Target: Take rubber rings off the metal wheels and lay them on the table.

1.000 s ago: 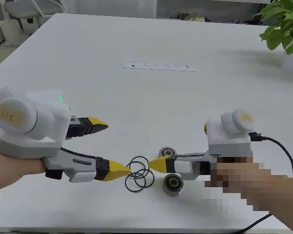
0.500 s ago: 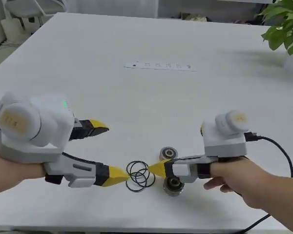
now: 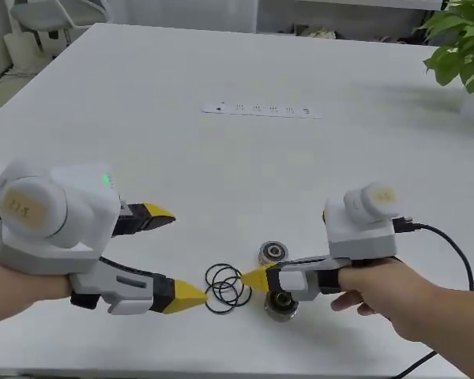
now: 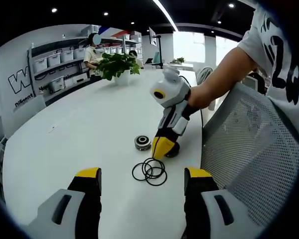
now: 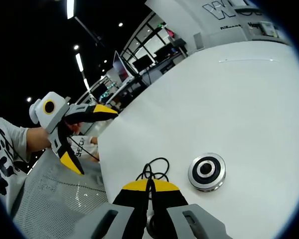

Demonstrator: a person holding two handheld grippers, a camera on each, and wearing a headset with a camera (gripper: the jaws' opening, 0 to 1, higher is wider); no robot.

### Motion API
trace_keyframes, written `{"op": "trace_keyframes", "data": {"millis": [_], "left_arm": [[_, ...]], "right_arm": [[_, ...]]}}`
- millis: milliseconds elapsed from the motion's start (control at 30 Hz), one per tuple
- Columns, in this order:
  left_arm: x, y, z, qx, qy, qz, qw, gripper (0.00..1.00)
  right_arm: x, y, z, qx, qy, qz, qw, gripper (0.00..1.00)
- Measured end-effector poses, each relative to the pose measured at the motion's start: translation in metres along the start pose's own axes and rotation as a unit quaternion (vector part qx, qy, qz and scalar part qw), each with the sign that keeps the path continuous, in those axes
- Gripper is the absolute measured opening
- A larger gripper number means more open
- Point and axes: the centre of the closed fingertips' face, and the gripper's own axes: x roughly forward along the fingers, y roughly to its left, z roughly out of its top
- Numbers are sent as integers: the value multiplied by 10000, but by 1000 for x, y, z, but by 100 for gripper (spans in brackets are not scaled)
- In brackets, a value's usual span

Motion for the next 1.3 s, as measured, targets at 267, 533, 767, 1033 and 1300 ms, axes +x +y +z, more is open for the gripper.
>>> {"op": "trace_keyframes", "data": {"millis": [267, 533, 767, 1033, 1300], "left_arm": [[-1, 0, -1, 11, 26, 10, 10000, 66], [-2, -1, -3, 7, 68, 8, 10000, 66], [-4, -2, -4, 2, 91, 12, 10000, 66], [-6, -5, -3, 7, 97, 2, 10000, 66], [-10, -5, 1, 12, 71, 21, 10000, 66]], "right_arm": [[0, -2, -2, -137, 66, -100, 9998, 1], [1, -3, -4, -350, 135, -182, 9991, 7], [2, 1, -4, -444, 165, -168, 9987, 14], [-4, 5, 2, -630, 109, -185, 9978, 18], [-17, 8, 17, -736, -182, -247, 9968, 22]]}}
